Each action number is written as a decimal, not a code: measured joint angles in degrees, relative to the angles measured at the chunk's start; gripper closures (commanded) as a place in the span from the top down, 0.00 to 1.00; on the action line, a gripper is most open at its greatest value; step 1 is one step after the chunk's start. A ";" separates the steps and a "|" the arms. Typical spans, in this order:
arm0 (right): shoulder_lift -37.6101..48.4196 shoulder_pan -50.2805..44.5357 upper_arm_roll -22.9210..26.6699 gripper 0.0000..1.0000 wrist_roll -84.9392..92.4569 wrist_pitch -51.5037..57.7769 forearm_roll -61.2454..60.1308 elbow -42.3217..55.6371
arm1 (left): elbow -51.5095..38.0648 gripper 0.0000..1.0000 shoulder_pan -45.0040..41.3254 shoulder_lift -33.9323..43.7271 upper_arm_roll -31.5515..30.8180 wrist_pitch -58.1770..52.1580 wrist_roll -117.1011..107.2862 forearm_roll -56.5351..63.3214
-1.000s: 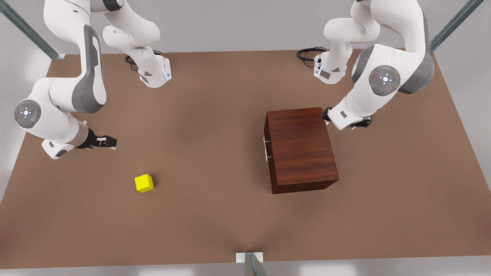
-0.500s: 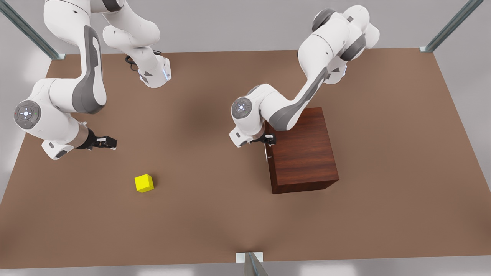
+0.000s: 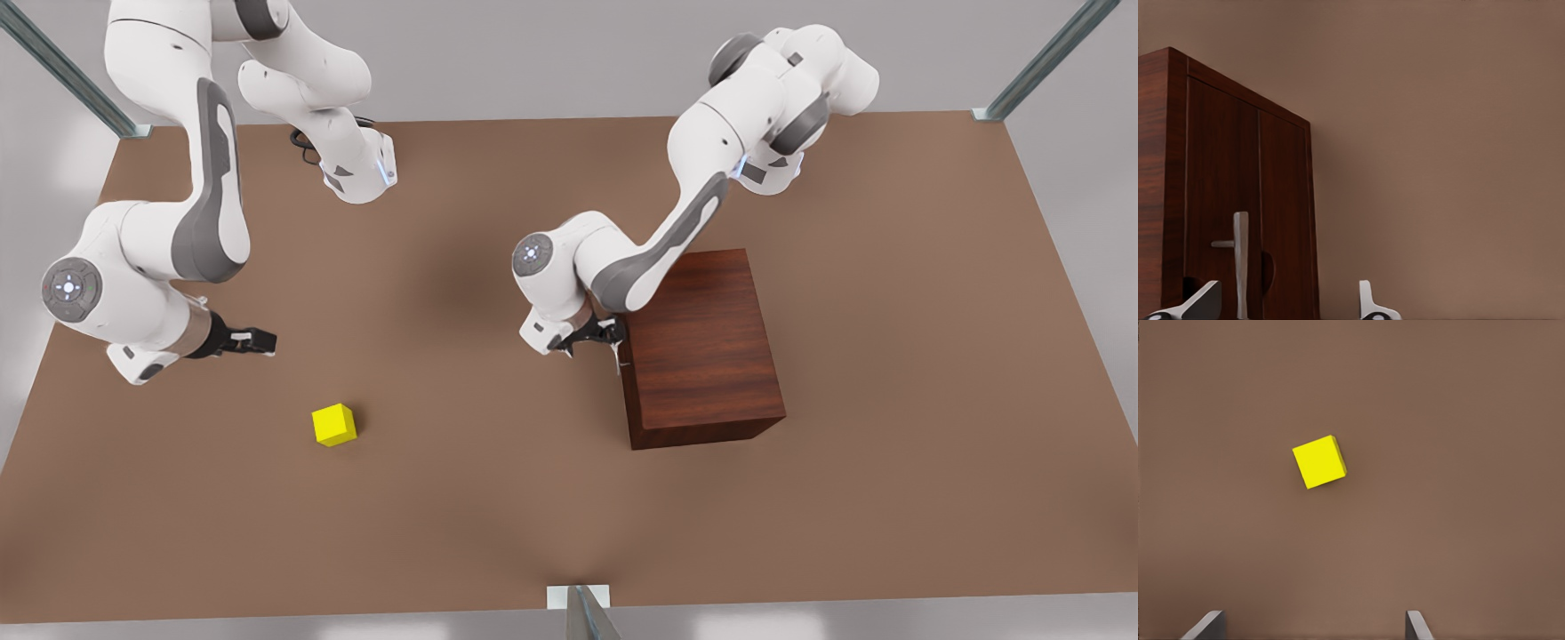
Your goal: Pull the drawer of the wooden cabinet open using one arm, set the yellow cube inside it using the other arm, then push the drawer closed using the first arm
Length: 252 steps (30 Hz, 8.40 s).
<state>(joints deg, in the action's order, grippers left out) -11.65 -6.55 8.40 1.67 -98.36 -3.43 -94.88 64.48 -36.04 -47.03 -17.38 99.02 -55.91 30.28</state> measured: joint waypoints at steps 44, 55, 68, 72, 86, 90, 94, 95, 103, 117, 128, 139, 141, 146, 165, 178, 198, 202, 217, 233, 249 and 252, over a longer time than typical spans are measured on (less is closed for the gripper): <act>-0.27 0.14 0.53 1.00 0.50 -0.02 -0.36 0.20 | -1.79 1.00 -2.85 -3.71 -0.35 2.67 -15.37 6.56; -0.80 0.13 0.61 1.00 0.52 -0.01 -0.51 1.94 | -5.81 1.00 -5.94 -6.19 0.51 3.19 -17.27 6.65; -0.80 0.14 0.64 1.00 0.54 0.02 -0.48 1.95 | -10.53 1.00 -7.92 -8.55 0.51 1.44 -18.42 6.95; -0.80 0.14 0.64 1.00 0.55 0.00 -0.48 1.95 | -11.38 1.00 -8.04 -8.85 0.27 1.56 -18.65 6.77; -3.26 -1.89 0.03 1.00 -0.05 -0.01 -0.37 3.99 | -21.70 1.00 0.67 0.95 -10.25 -15.83 -16.83 0.00; -9.07 -8.82 -0.24 1.00 -9.29 -0.36 -2.95 8.17 | -4.81 1.00 32.74 18.81 -10.34 -24.81 -8.17 -12.67; -15.29 -10.96 -0.25 1.00 -20.86 -6.14 -5.30 7.86 | 22.39 1.00 49.37 38.45 -7.58 -16.83 1.56 -23.34; -16.32 -10.95 -0.24 1.00 -23.54 -7.94 -5.60 7.33 | 23.05 1.00 49.71 39.20 -6.81 -15.84 3.67 -24.67; -10.49 -10.48 0.01 1.00 -40.77 -30.76 -8.61 -13.45 | 24.00 1.00 38.42 42.08 16.14 -12.72 21.08 -35.88; -14.16 -10.42 1.01 1.00 -59.06 -44.70 -9.06 -16.28 | 21.86 1.00 33.45 37.91 16.17 -15.64 39.23 -37.43; -18.21 -7.96 2.93 1.00 -69.31 -41.31 -8.38 -11.78 | 21.80 1.00 32.35 37.93 16.29 -17.39 46.27 -36.94; -20.71 -8.38 2.74 1.00 -74.86 -40.51 -6.84 -13.25 | 21.92 1.00 32.17 37.92 16.16 -17.89 50.19 -35.30; -20.80 -8.39 2.57 1.00 -75.60 -40.47 -6.71 -13.04 | 21.89 1.00 32.16 37.92 16.16 -17.91 50.68 -35.24; -20.75 -8.51 2.34 1.00 -77.14 -40.39 -6.68 -12.64 | 21.86 1.00 32.16 37.92 16.08 -17.94 51.69 -35.17; -26.75 -8.46 2.24 1.00 -80.06 -42.86 -4.45 -10.09 | 21.89 1.00 32.17 37.92 16.07 -17.96 53.75 -35.09; -23.82 -8.04 1.28 0.55 -80.64 -44.07 -3.90 -10.07 | 21.94 1.00 32.13 37.92 16.07 -17.96 54.31 -34.81; -19.71 -29.56 0.82 0.53 -90.39 -11.53 -4.44 19.23 | 22.45 1.00 31.72 37.92 16.07 -17.96 54.68 -34.28; -24.17 -33.70 -0.25 0.53 -96.16 -6.54 -6.16 27.41 | 22.59 1.00 31.76 37.98 16.07 -17.98 54.71 -34.31; -36.36 -41.54 -4.28 0.54 -114.89 -4.09 -7.45 41.91 | 20.18 1.00 27.63 38.10 15.58 -18.72 54.55 -30.92; -15.39 0.73 -4.33 1.00 -103.22 8.73 -2.11 25.24 | 5.40 1.00 5.87 25.60 13.61 -13.25 40.85 -28.46; -2.97 2.29 0.46 1.00 -44.99 1.88 4.31 1.81 | -12.87 1.00 -16.00 -4.06 15.57 15.72 0.00 -19.99; -3.20 2.25 0.46 1.00 -38.56 2.04 4.32 1.95 | -12.94 1.00 -17.70 -6.64 17.82 19.34 -5.78 -19.27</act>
<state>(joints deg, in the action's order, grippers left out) -14.85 -4.30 8.86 -36.88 -96.32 0.89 -92.93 51.54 -53.74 -53.67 0.44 118.36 -61.69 11.01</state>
